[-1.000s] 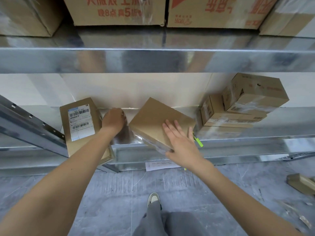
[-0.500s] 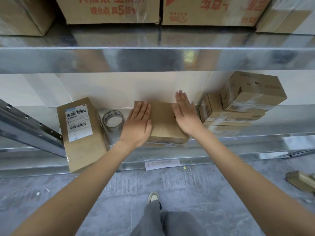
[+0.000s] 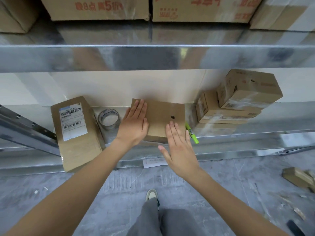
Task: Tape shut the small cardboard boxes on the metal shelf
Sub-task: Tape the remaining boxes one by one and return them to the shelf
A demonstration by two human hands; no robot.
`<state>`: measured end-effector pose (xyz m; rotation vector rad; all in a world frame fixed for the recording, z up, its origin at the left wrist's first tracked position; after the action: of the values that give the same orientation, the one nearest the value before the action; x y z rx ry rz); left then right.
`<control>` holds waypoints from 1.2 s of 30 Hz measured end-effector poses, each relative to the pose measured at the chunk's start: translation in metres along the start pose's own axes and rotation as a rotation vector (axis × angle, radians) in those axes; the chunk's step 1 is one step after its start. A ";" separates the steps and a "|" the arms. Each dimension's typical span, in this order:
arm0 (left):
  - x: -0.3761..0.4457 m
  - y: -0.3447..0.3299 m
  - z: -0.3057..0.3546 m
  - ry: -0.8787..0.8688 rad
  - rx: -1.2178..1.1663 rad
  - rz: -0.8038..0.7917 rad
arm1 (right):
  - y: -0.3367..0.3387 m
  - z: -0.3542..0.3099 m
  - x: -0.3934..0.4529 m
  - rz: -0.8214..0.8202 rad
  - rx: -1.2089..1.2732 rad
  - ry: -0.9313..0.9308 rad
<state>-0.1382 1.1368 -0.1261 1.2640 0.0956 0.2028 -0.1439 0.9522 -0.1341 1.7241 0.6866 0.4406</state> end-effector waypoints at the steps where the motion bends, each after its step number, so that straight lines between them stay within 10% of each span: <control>1: 0.000 -0.001 0.000 0.000 -0.006 -0.004 | 0.000 0.001 0.002 0.012 0.009 0.015; 6: -0.002 0.000 -0.005 -0.009 -0.144 0.021 | 0.006 0.027 0.003 0.117 0.431 -0.001; 10: -0.033 0.009 -0.025 0.426 -0.909 0.224 | 0.004 0.042 0.012 0.066 0.927 -0.260; 16: -0.061 0.030 -0.044 0.532 -1.106 0.366 | 0.057 0.038 0.039 0.396 0.440 -0.262; 23: -0.023 0.017 -0.041 0.621 -0.904 0.255 | 0.056 0.021 0.090 0.133 0.324 -0.426; 36: -0.014 0.011 -0.046 0.642 -0.933 0.222 | 0.030 -0.039 0.057 -0.020 -0.101 -0.015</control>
<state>-0.1618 1.1798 -0.1305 0.2408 0.3654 0.7465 -0.1183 1.0133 -0.0983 1.6224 0.6593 0.4408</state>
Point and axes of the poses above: each hand's wrist, its own x-axis towards the middle knuckle, its own y-axis out of the back of the hand, z = x × y, the point moved 5 cm from there along x, towards the middle knuckle
